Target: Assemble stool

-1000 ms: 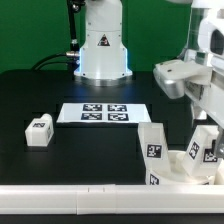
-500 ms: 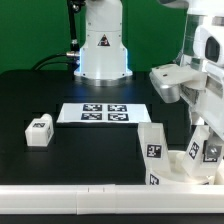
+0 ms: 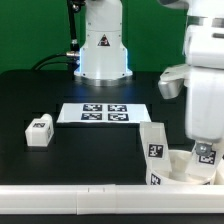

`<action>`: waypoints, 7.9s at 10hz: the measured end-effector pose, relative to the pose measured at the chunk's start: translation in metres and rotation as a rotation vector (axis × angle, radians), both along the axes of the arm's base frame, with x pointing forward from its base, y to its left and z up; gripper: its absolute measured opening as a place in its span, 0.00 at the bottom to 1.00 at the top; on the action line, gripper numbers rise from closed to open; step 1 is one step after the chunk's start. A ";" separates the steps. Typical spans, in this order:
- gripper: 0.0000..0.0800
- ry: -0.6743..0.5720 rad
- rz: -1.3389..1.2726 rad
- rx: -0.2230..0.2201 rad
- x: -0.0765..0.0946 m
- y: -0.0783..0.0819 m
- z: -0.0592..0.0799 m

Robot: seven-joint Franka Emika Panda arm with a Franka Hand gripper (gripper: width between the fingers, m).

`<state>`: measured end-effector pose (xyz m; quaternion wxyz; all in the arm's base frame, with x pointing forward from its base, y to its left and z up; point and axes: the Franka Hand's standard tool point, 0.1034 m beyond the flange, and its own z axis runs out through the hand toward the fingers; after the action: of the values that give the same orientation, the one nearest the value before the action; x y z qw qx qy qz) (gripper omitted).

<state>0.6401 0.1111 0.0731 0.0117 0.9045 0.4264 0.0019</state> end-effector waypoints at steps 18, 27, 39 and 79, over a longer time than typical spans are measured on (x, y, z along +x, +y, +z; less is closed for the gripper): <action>0.42 0.136 -2.005 0.152 -0.006 0.002 -0.004; 0.74 0.227 -2.549 0.260 -0.007 0.004 -0.006; 0.81 0.094 -1.036 0.237 -0.009 0.008 0.039; 0.42 0.250 -2.644 0.284 -0.002 0.003 -0.008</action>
Offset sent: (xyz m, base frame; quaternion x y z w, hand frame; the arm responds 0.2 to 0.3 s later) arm 0.0000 0.0000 0.0000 0.0000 0.0000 0.1296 0.9916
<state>0.6381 0.1136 0.0652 -0.1279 0.6225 -0.7705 -0.0491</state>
